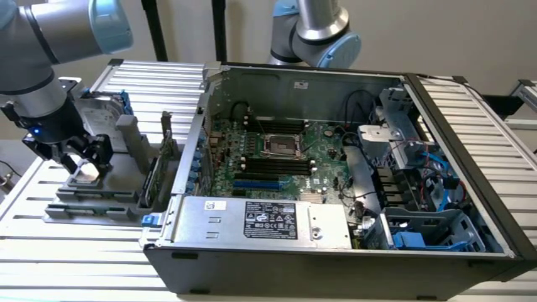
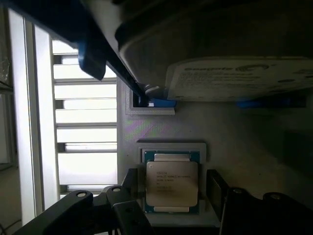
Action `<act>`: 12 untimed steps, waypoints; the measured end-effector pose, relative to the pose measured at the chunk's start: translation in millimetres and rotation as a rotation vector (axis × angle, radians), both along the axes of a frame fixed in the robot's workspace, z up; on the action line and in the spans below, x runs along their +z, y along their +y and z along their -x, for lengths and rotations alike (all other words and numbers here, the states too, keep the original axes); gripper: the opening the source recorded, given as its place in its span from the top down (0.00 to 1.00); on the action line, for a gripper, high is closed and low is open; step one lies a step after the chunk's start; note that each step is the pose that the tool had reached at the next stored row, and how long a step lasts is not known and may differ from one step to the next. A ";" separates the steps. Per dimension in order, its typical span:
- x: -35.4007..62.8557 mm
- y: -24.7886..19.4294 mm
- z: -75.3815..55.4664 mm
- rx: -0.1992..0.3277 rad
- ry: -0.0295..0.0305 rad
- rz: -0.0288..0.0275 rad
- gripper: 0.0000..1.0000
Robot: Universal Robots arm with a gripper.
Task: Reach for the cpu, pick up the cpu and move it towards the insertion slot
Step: 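Pick up the cpu and move it towards the insertion slot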
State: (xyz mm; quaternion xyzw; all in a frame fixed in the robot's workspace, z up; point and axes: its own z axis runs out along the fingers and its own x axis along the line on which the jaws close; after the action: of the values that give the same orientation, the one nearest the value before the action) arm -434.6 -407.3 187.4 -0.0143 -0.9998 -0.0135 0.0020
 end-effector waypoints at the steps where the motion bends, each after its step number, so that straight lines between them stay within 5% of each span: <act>1: -0.2 0.1 0.0 0.000 0.0005 0.0004 0.33; 12: -2.3 1.6 0.0 0.000 0.0015 0.0034 0.33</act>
State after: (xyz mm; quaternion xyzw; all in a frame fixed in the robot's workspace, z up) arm -434.6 -405.7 185.1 -0.0142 -0.9998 -0.0117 0.0027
